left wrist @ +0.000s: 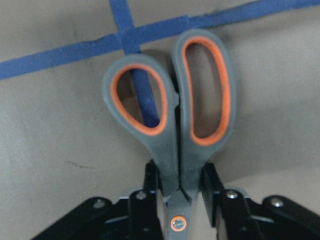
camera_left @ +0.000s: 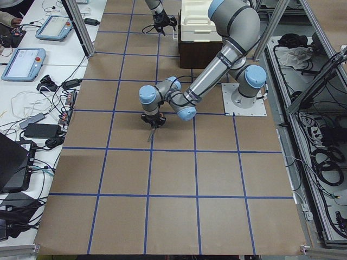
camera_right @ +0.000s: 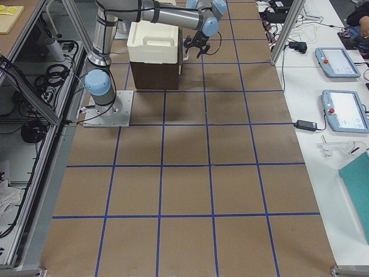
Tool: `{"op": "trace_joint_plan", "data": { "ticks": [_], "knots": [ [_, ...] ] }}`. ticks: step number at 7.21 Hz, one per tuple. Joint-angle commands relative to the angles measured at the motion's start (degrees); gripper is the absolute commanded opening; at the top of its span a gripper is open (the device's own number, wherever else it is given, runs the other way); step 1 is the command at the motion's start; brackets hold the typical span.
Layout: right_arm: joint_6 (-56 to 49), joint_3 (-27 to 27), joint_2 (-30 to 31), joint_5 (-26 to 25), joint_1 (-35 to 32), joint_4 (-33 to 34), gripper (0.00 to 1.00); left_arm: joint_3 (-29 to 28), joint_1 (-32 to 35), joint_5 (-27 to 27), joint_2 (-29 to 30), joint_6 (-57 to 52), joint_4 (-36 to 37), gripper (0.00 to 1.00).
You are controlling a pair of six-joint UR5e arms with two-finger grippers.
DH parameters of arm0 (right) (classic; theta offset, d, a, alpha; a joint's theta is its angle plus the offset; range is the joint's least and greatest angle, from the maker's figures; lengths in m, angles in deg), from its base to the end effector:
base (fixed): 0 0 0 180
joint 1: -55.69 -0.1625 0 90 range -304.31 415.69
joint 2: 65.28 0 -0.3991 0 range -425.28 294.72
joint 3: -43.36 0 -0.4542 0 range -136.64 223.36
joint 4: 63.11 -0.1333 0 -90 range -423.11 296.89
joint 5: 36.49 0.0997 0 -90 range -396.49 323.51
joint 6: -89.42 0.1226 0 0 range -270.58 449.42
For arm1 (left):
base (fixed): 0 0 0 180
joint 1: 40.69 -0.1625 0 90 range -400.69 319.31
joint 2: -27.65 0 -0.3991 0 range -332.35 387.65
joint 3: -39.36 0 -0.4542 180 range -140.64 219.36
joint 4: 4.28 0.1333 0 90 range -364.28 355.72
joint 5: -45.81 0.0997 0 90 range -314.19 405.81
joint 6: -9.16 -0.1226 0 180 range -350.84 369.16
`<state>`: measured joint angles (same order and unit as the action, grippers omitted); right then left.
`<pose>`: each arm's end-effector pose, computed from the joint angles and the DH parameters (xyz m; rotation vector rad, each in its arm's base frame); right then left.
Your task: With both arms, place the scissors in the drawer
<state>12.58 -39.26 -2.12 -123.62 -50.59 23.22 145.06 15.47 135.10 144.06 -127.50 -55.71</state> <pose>0.3166 -0.5868 0.2155 -2.0653 1.9759 0.4690 0.2257 -0.5788 0.0869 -2.4062 -1.9210 0.0111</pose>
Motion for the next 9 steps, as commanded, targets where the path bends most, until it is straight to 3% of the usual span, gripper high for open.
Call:
{"op": "trace_joint_plan", "data": {
  "ticks": [1, 7, 9],
  "knots": [
    [0.03, 2.88, -1.37, -0.41, 0.37, 0.68, 0.83, -0.14, 0.00, 0.19, -0.47, -0.35, 0.01, 0.02],
    [0.03, 6.23, -4.44, -0.50, 1.95, 6.47, 0.83, -3.03, 2.45, 0.10, -2.05, -0.09, -0.51, 0.00],
    [0.03, 9.12, -6.11, -0.59, 1.95, 7.10, 0.83, -6.19, 3.78, -0.16, -3.20, 0.69, -5.23, 0.00]
  ]
}}
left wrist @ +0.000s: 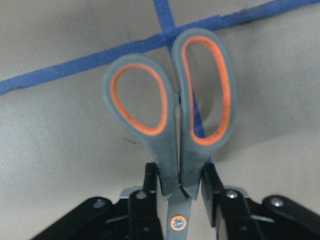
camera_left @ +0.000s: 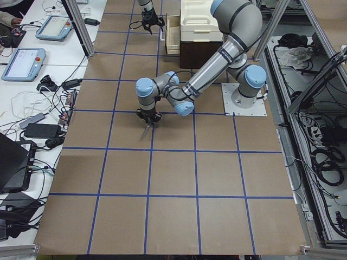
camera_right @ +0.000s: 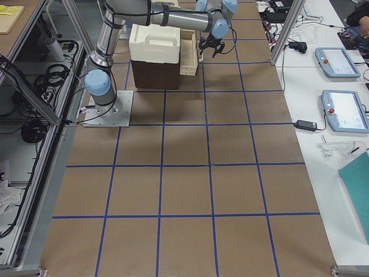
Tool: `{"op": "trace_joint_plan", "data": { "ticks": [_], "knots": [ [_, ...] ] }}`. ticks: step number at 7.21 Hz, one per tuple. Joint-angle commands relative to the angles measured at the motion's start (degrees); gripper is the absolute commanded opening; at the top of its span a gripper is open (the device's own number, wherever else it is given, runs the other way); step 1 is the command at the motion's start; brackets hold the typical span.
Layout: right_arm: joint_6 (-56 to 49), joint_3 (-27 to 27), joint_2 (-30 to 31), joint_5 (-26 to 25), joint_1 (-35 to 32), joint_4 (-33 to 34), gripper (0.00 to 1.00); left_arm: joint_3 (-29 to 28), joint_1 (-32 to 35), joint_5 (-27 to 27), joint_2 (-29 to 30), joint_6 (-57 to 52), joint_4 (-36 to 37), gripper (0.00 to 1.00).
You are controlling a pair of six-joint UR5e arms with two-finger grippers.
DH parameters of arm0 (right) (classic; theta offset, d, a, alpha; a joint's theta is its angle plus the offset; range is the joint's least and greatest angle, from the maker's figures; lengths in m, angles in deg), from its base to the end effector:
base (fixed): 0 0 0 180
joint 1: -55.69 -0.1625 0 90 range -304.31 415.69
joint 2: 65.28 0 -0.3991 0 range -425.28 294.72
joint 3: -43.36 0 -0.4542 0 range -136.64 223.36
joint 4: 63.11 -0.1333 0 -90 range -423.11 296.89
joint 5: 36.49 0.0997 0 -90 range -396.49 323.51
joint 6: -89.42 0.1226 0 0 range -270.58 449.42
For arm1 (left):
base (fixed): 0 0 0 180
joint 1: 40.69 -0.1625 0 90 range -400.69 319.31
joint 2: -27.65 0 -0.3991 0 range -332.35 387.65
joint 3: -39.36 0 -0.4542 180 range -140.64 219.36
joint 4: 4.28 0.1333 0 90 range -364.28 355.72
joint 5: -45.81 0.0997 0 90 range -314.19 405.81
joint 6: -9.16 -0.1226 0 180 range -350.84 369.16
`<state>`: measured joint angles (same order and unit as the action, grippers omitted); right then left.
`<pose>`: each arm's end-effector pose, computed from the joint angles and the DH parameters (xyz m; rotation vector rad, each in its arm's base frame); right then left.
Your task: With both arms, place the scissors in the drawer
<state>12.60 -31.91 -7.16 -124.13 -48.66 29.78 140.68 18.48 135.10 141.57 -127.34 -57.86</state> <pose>0.3103 -0.6548 0.2242 -2.1118 2.0798 0.2854 0.2097 -0.6144 0.1447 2.4884 1.8861 -0.0228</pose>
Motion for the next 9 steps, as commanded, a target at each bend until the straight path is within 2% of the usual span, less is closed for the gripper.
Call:
{"op": "trace_joint_plan", "data": {
  "ticks": [1, 4, 7, 9],
  "knots": [
    [0.00, 2.66, -2.04, -0.08, 0.02, 0.62, 0.83, -2.52, 1.20, -0.17, -1.32, 0.72, -4.33, 0.00],
    [-0.09, 4.77, -3.45, -0.08, 1.07, 1.76, 0.86, -3.05, 2.08, -0.34, -3.25, 2.81, -6.62, 0.00],
    [-0.17, 6.18, -3.98, 0.10, 2.48, 1.85, 0.88, -7.44, 6.12, -1.40, -6.67, 6.52, -16.53, 0.00],
    [-0.44, 6.18, -4.42, 0.10, 2.48, 3.08, 0.88, -9.03, 8.06, -1.40, -8.79, 9.05, -20.41, 0.00]
  ]
}}
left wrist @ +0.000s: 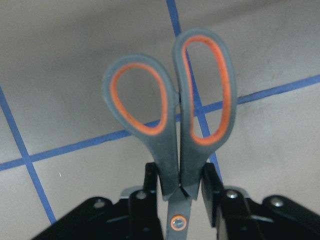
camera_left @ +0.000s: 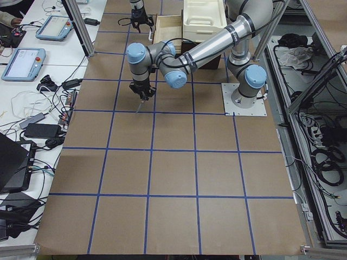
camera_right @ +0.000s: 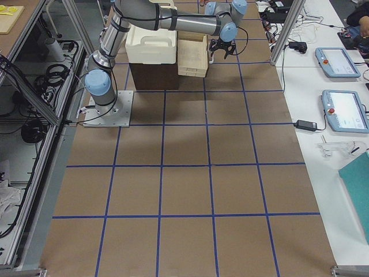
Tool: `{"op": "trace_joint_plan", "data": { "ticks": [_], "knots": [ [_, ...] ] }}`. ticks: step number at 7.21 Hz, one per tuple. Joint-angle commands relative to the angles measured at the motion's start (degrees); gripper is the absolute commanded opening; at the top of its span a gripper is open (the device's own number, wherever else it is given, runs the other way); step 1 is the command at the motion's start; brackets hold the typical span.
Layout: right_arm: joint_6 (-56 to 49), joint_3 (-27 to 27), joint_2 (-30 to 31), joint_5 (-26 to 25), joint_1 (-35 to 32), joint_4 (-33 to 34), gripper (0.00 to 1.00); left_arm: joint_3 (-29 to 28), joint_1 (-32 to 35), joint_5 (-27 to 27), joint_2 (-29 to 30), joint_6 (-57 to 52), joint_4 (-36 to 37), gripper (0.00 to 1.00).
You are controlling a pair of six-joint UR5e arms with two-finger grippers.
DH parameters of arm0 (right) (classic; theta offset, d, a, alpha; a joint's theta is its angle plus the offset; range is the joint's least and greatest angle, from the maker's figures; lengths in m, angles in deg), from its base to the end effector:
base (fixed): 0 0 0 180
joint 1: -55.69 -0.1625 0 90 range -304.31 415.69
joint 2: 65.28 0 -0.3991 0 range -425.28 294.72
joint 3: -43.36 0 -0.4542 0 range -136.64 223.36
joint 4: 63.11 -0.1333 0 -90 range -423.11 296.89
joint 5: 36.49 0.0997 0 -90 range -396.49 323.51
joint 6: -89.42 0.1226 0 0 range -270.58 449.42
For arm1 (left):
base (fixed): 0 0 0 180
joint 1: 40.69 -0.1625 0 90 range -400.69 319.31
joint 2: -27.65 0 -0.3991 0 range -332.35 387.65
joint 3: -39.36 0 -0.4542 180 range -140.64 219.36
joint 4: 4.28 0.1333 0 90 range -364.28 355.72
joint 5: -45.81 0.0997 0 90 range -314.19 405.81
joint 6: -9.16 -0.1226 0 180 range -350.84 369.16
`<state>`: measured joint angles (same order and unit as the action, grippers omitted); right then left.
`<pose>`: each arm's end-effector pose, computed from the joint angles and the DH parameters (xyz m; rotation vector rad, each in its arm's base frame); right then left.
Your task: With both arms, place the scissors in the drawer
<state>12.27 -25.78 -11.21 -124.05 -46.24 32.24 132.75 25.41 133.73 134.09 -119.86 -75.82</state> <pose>0.2906 -0.7055 0.2300 -2.1067 2.1485 0.1810 0.1321 -0.6382 0.2663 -2.4685 -1.8909 0.0462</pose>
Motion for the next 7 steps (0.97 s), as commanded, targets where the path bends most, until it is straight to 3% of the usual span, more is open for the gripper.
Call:
{"op": "trace_joint_plan", "data": {
  "ticks": [1, 2, 5, 7],
  "knots": [
    [-0.10, 0.14, -0.28, 0.10, 0.06, 0.62, 0.88, -1.80, 1.48, -0.02, -1.67, 1.58, -3.51, 0.00],
    [0.60, 0.05, -0.11, 0.71, 0.06, 0.62, 0.99, -2.50, 4.01, -0.28, -2.98, 2.28, -5.35, 0.00],
    [1.57, 0.05, 2.00, -0.07, 0.06, 4.48, 1.00, -2.95, 11.84, -0.55, -6.15, 12.36, -8.53, 0.00],
    [5.93, -0.73, 8.73, -0.51, 0.23, 5.28, 1.00, -2.86, 15.62, -3.61, -7.64, 19.20, -11.42, 0.00]
  ]
}}
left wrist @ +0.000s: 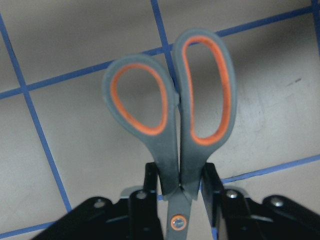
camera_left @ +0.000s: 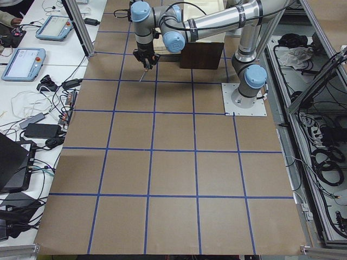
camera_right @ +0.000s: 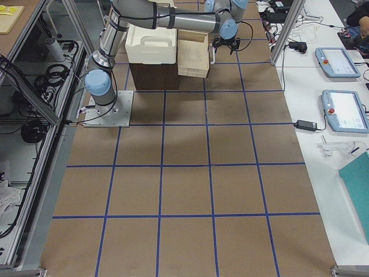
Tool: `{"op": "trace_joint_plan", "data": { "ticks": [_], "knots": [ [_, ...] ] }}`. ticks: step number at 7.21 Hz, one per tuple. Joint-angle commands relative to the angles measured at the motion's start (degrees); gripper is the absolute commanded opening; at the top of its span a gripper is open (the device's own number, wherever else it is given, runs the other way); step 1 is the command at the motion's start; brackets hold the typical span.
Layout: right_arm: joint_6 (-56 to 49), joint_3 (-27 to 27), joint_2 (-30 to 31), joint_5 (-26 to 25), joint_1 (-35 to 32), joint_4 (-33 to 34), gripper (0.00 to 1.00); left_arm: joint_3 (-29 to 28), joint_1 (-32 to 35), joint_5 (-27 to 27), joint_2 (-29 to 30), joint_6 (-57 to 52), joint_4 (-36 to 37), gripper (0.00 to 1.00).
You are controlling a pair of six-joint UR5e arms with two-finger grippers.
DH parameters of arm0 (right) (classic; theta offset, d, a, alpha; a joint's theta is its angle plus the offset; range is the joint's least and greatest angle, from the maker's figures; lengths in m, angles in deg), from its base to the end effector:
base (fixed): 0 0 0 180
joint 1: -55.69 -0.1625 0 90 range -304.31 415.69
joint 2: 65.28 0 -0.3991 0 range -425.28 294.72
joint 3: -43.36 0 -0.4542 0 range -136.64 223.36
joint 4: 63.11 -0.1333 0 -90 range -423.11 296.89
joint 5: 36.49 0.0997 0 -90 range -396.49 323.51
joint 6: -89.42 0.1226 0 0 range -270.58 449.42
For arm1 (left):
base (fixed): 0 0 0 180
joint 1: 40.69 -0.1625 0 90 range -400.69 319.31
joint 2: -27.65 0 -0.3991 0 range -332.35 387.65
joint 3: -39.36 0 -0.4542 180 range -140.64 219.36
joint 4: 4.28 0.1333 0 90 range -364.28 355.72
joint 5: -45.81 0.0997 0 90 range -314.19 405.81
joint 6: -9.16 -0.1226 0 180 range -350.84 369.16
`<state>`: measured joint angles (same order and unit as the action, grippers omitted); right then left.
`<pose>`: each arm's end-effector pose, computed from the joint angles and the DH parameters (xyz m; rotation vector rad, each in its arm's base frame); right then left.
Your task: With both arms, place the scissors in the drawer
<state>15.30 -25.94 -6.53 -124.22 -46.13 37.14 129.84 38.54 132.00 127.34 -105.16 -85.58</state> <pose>0.2894 -0.7084 0.2975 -2.1162 2.2720 -0.0249 -0.0248 -0.6264 0.3509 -2.4245 -1.9113 0.0729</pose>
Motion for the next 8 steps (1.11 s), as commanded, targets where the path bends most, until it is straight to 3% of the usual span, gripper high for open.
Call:
{"op": "trace_joint_plan", "data": {
  "ticks": [1, 2, 5, 7, 8],
  "knots": [
    [7.11, -2.14, 8.61, -1.04, 0.39, -0.49, 1.00, 0.05, 5.29, -1.81, -0.73, 8.55, -1.67, 0.00],
    [10.63, -5.55, 14.23, -3.92, 1.35, -0.76, 1.00, 0.05, 8.88, -1.64, -0.55, 14.07, -1.41, 0.00],
    [30.96, -18.73, 31.47, -3.77, 7.77, -4.26, 1.00, 0.05, 19.69, -1.90, 0.24, 28.66, 0.95, 0.00],
    [52.49, -20.26, 36.06, -3.77, 7.86, -10.30, 1.00, 0.05, 24.37, -2.16, 0.94, 36.15, 3.42, 0.00],
    [58.50, -20.26, 36.95, -3.60, 7.86, -12.34, 1.00, 0.05, 25.96, -2.77, 1.29, 39.41, 3.51, 0.00]
  ]
}}
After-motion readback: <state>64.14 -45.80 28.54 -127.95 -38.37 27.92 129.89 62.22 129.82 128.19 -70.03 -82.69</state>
